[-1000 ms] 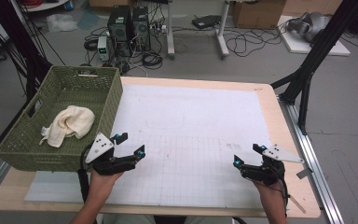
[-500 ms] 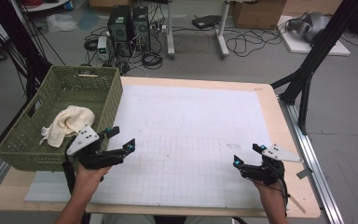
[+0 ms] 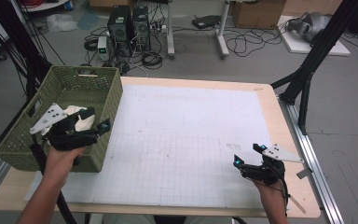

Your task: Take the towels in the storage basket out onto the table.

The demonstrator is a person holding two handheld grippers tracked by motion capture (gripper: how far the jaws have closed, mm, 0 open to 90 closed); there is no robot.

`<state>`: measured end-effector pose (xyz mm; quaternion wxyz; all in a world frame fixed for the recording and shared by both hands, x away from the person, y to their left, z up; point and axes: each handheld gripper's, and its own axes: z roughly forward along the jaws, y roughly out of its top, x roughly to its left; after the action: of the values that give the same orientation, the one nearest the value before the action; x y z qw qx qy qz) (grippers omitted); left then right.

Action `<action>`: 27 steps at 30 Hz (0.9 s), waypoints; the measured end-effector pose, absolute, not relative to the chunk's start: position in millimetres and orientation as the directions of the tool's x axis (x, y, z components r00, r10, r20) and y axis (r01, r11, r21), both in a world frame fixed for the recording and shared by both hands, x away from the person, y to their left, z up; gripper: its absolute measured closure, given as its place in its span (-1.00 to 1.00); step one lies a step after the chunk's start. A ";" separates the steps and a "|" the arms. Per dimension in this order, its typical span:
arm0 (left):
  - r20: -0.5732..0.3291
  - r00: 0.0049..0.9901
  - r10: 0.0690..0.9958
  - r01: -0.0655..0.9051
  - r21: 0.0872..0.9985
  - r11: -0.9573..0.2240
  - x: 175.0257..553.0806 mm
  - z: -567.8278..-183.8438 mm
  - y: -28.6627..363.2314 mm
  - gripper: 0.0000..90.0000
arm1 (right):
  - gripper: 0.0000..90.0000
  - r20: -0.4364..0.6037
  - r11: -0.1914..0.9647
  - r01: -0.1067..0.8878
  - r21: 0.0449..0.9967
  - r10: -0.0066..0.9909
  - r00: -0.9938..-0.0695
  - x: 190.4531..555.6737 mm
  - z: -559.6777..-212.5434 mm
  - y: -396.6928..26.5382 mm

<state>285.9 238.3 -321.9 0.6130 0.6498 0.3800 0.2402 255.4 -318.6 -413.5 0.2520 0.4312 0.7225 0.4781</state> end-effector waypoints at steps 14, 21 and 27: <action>-0.162 0.419 0.893 0.307 0.951 0.028 330.3 -320.8 304.3 -0.56 | -0.75 0.045 0.176 0.381 0.908 0.862 -0.504 256.7 -414.8 -317.2; -0.152 0.350 0.924 0.390 0.921 0.005 357.1 -335.4 326.2 -0.56 | -0.75 0.049 0.176 0.389 0.905 0.862 -0.505 256.1 -415.1 -315.4; -0.120 0.287 0.950 0.470 0.882 -0.030 375.5 -352.4 334.6 -0.55 | -0.75 0.047 0.179 0.389 0.904 0.861 -0.507 256.3 -415.7 -316.0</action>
<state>375.5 334.6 -352.4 0.4478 0.6654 0.5335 0.2685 256.3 -316.0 -415.7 0.2485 0.4299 0.7266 0.4749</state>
